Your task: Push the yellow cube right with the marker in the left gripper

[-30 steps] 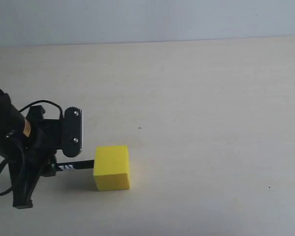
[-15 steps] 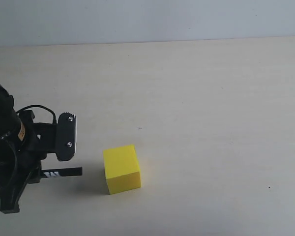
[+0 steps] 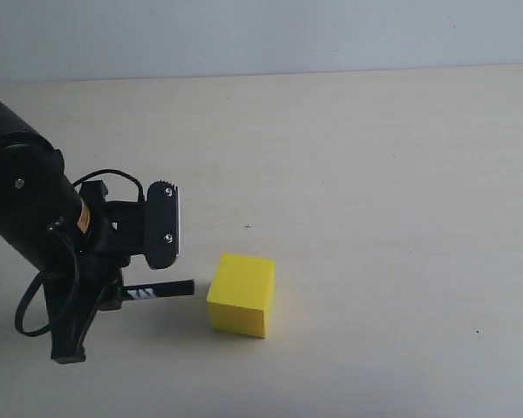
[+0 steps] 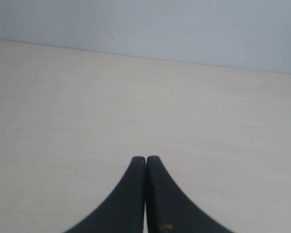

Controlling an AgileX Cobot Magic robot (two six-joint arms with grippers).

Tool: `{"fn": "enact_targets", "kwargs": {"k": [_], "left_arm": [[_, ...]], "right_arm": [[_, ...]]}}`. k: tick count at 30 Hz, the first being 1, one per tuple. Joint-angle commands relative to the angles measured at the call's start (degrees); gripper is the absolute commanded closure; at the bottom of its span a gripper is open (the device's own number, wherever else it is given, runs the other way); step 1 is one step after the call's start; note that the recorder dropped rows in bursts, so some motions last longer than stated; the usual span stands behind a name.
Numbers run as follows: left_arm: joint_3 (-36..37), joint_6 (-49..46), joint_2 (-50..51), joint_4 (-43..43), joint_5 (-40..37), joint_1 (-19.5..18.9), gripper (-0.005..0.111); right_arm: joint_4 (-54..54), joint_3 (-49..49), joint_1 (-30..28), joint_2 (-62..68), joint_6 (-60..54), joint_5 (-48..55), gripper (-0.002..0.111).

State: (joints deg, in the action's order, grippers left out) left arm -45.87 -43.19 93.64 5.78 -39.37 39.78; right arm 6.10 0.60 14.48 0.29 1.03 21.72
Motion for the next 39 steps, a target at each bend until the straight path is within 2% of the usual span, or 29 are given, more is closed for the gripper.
{"fn": "enact_targets", "kwargs": {"k": [1,6,12,21,28,34,39], "left_arm": [[-0.3,1.0,0.0,0.6,-4.9,-0.7,0.107],[-0.3,1.0,0.0,-0.4,-3.7,0.7,0.107],[-1.5,0.4,0.0,-0.6,3.1,6.8,0.107],[-3.4,2.1,0.0,0.6,-5.5,5.9,0.107],[-3.4,2.8,0.1,0.6,-4.3,5.9,0.107],[-4.0,3.2,2.0,-1.8,3.8,5.9,0.107],[-5.6,3.2,4.3,-1.2,1.7,6.0,0.107]], "right_arm": [[0.1,-0.1,-0.3,-0.3,-0.4,-0.7,0.108],[0.1,-0.1,-0.3,-0.3,-0.4,-0.7,0.108],[0.1,-0.1,-0.3,-0.3,-0.4,-0.7,0.108],[0.1,-0.1,-0.3,-0.3,-0.4,-0.7,0.108],[0.1,-0.1,-0.3,-0.3,-0.4,-0.7,0.108],[0.1,-0.1,-0.3,-0.3,-0.4,-0.7,0.108],[0.1,-0.1,-0.3,-0.3,-0.4,-0.7,0.108]]}}
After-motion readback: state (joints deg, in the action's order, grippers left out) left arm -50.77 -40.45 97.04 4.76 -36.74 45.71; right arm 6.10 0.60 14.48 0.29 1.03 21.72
